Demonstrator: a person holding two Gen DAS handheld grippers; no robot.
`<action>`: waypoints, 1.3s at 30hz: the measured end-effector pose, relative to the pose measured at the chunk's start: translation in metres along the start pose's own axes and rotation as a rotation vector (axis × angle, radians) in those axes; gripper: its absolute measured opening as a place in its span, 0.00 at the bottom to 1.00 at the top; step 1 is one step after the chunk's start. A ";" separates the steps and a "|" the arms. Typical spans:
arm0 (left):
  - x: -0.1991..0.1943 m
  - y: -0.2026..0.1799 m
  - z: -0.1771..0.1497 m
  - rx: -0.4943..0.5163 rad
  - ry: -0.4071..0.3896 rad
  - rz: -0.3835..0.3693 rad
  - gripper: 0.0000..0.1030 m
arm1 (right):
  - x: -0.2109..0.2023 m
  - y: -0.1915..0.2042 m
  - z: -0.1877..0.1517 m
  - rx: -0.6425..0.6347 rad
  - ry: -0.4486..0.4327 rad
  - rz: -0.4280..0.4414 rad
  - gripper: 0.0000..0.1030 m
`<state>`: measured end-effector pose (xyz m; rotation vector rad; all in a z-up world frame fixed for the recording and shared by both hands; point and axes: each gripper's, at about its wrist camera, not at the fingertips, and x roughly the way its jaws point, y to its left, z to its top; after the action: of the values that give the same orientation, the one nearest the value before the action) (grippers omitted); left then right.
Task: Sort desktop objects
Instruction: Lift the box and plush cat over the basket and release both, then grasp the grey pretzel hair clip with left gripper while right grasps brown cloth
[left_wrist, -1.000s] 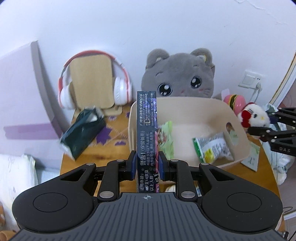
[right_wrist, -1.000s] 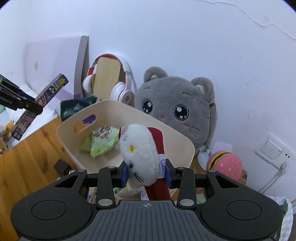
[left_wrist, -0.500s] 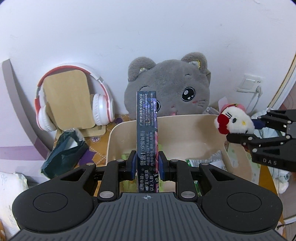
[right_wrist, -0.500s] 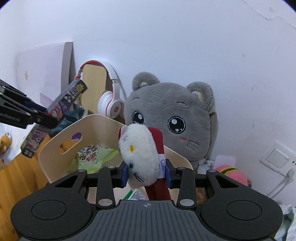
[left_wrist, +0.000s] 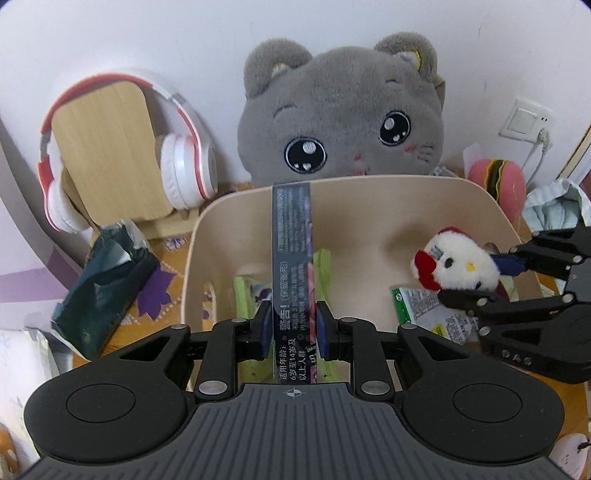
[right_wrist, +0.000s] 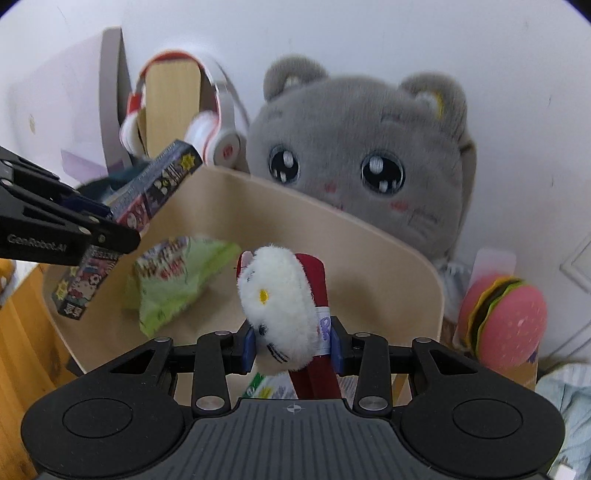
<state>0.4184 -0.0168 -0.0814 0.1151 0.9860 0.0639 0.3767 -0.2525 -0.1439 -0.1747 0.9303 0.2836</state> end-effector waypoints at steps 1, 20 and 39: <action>0.002 0.000 -0.001 -0.005 0.005 0.002 0.24 | 0.003 0.000 -0.001 0.000 0.014 -0.001 0.37; -0.045 0.002 -0.019 0.104 -0.007 -0.030 0.66 | -0.041 -0.002 -0.013 0.073 -0.047 0.033 1.00; -0.070 0.026 -0.116 0.288 0.103 -0.114 0.67 | -0.073 0.008 -0.092 -0.188 0.060 0.097 1.00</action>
<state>0.2830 0.0091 -0.0842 0.3217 1.0989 -0.1791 0.2629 -0.2813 -0.1393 -0.3125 0.9732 0.4582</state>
